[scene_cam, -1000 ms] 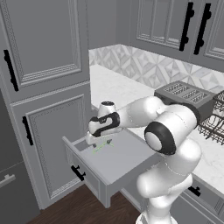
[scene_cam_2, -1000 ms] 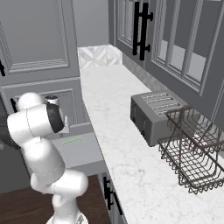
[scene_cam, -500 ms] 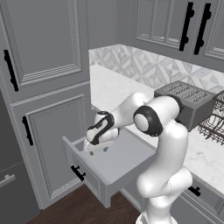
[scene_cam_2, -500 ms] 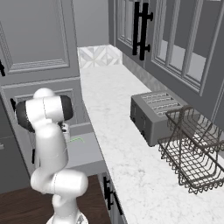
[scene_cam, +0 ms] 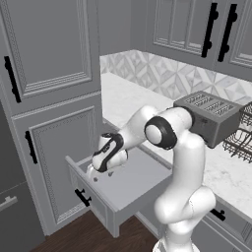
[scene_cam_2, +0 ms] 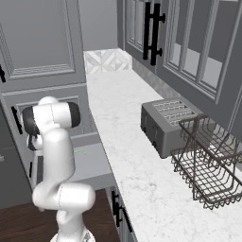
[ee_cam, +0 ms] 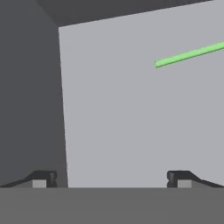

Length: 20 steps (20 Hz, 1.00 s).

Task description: Take a straw from the drawer in front and place it inside the glass cup on the dining counter.

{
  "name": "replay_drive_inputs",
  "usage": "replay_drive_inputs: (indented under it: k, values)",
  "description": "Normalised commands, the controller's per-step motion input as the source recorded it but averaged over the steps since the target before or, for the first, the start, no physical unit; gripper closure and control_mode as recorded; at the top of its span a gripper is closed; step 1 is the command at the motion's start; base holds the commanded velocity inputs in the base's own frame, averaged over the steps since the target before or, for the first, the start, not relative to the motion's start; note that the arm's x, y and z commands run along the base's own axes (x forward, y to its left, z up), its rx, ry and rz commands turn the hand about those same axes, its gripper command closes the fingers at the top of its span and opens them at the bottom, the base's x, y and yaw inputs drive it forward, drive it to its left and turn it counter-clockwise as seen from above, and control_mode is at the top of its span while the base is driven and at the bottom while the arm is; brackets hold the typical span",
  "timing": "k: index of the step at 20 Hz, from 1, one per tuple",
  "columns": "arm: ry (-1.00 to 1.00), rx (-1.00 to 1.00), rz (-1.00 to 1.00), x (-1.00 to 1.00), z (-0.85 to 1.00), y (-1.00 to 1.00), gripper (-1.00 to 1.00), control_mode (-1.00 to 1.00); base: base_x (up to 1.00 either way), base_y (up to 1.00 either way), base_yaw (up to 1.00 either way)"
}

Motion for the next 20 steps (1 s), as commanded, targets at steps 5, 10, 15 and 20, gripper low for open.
replay_drive_inputs:
  k: [5, 10, 15, 20]
  values:
    - [0.03, 0.0, 0.01, -0.01, -0.17, 0.71, -1.0, -1.0, 0.0, 0.0, 0.0]
    - [0.07, 0.0, 0.04, -0.21, -0.14, 0.96, -1.0, -1.0, 0.0, 0.0, 0.0]
    - [0.0, -0.03, -0.04, 0.06, 0.26, -0.03, -1.0, -1.0, 0.0, 0.0, 0.0]
    - [0.0, -0.13, -0.07, 0.28, 0.32, -0.72, -1.0, -1.0, 0.0, 0.0, 0.0]
